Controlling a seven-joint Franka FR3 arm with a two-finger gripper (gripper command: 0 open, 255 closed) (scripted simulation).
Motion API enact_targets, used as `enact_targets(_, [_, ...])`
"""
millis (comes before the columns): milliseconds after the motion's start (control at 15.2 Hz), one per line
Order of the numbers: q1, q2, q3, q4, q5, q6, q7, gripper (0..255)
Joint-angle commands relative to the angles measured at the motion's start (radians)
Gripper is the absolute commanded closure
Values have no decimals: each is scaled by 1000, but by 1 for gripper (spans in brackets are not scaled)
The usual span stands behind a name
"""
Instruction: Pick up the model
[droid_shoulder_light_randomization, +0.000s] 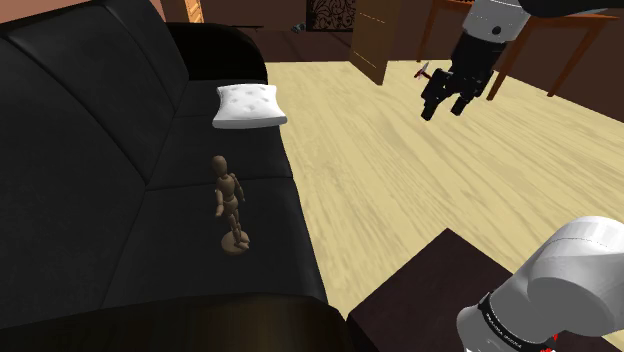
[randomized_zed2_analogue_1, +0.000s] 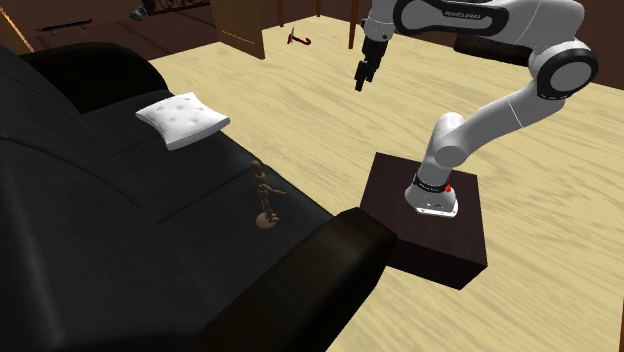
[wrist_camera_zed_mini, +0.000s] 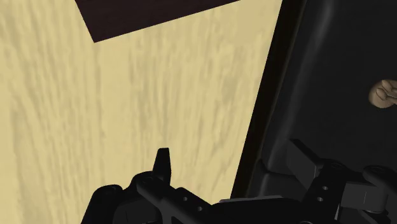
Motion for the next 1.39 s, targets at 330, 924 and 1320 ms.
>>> enact_targets(330, [32,67,109,17,49,42,122,0])
enact_targets(924, [72,257,297,124,96,115,341,0])
enact_targets(1320, [86,430,419,250,76,148,495,0])
